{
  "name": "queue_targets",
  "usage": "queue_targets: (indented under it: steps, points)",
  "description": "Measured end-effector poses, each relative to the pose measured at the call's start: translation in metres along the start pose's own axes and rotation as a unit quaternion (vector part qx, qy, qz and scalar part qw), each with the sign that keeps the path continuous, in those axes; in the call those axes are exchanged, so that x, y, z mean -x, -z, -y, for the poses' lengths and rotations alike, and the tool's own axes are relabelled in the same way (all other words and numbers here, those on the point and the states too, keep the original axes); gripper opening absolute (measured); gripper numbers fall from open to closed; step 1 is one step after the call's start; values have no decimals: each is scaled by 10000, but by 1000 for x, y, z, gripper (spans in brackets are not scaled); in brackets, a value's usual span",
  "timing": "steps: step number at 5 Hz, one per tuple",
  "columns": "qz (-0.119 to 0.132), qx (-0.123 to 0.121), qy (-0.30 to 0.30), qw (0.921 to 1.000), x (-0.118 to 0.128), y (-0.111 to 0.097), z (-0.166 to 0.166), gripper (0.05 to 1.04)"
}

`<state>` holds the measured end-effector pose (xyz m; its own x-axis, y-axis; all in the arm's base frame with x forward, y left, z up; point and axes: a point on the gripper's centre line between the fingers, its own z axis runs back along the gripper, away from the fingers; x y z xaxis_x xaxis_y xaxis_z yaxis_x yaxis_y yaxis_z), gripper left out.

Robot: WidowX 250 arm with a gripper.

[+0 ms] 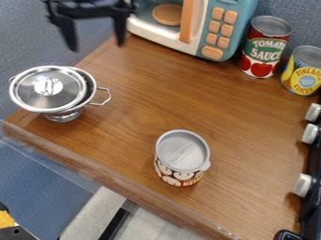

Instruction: Removing the lid and placing it on the right side of the counter

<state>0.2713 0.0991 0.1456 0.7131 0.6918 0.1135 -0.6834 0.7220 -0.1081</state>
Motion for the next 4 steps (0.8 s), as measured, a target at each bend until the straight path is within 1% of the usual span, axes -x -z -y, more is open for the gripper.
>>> queue_targets:
  steps: [1,2,3,4]
  points:
    - [86,-167,543,9983,0,-7,-20,999]
    - [129,-332,857,9957,-5,-3,-46,999]
    - [33,-433,1100,9930,-9,3,-60,999]
    - [-113,-517,1382,9890,-5,10,-69,999]
